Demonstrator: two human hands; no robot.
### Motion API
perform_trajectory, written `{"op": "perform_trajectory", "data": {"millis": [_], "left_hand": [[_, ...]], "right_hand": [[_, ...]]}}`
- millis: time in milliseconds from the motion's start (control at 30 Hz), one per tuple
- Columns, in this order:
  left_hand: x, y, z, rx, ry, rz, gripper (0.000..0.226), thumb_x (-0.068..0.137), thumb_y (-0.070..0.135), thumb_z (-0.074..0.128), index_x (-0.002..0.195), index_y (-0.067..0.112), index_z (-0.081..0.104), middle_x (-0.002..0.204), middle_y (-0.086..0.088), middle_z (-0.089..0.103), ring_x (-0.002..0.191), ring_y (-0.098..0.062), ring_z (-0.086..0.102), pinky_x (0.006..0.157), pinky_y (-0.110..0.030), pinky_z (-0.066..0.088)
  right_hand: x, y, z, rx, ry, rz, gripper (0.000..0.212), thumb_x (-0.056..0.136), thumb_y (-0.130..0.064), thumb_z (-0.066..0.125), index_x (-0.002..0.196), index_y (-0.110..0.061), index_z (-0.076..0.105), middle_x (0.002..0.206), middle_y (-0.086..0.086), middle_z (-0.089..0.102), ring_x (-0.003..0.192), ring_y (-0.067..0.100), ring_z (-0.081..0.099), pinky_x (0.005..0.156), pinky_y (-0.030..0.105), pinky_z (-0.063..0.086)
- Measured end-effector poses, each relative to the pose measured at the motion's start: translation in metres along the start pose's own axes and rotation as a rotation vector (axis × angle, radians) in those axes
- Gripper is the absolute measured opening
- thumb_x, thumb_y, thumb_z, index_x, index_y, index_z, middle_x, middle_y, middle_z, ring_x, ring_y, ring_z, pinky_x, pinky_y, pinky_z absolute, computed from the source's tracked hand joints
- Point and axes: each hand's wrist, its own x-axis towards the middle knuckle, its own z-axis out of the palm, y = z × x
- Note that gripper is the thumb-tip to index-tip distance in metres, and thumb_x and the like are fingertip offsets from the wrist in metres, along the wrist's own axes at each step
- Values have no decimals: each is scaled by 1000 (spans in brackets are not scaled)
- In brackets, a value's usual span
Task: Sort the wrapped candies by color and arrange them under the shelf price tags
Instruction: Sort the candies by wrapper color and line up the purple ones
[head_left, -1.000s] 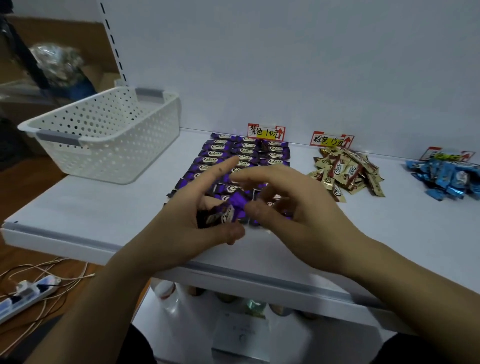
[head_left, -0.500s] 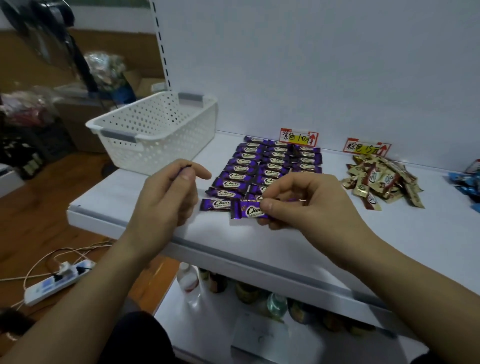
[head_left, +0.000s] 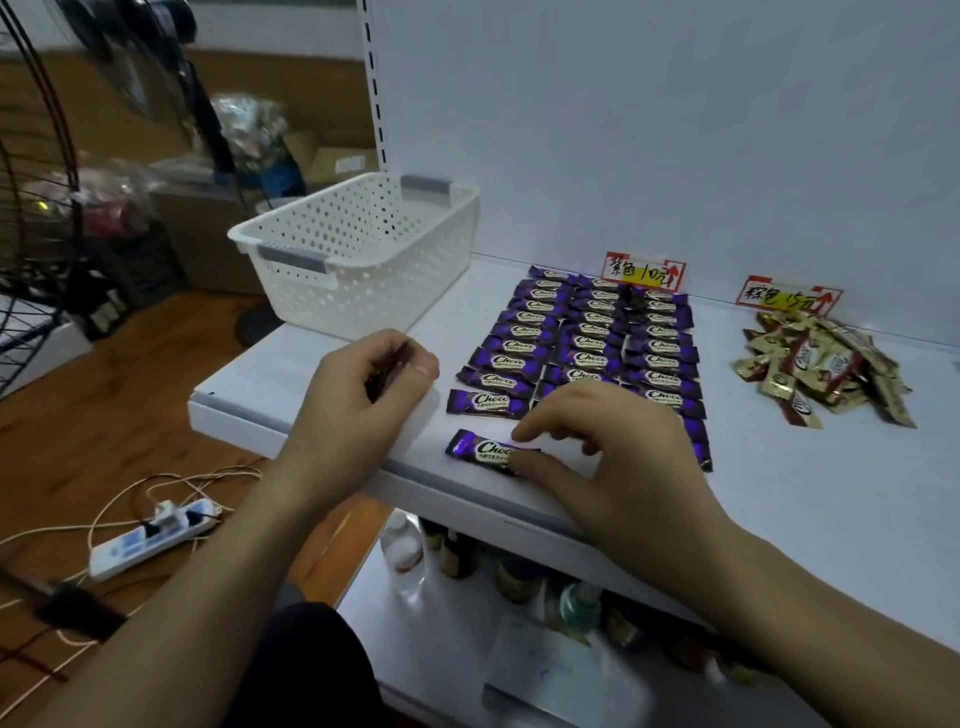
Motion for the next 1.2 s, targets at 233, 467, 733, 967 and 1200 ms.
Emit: {"op": "perform_trajectory", "data": {"millis": [233,467,733,967,1200], "left_hand": [[16,-1,3,361,-258,-24,10,84,37,78,94,33,77,85,15,74,86,1,66,74,-35,56],[24,-2,10,448,-285,81,12,88,31,75,99,33,76,91,12,75,87,-4,67,73,-35,56],[24,-8,9,444,-242,108,12,86,28,74,98,32,75,89,14,75,85,-4,67,73,-37,55],[18,-1,3,170,-40,-3,17,86,35,61,90,27,75,72,5,67,67,-11,60,64,-32,49],[15,0,0,-137,-127,-138,46,81,11,32,108,11,70,71,-11,39,53,-4,35,48,-14,29]], "right_hand": [[0,-2,8,-34,-138,56,10,86,-35,75,96,-34,75,89,-16,62,85,4,56,76,25,48],[1,-2,8,-37,-133,61,8,87,-34,72,94,-35,76,86,-16,62,82,4,56,74,30,51],[8,-5,12,-70,-122,79,8,84,-35,68,89,-34,74,83,-14,62,77,7,58,71,37,52],[22,-6,20,-106,-90,91,6,85,-33,67,85,-32,73,80,-13,61,73,8,55,69,38,53],[29,-1,27,-113,-85,103,5,87,-36,69,89,-34,74,83,-14,59,80,8,55,73,39,52]]}}
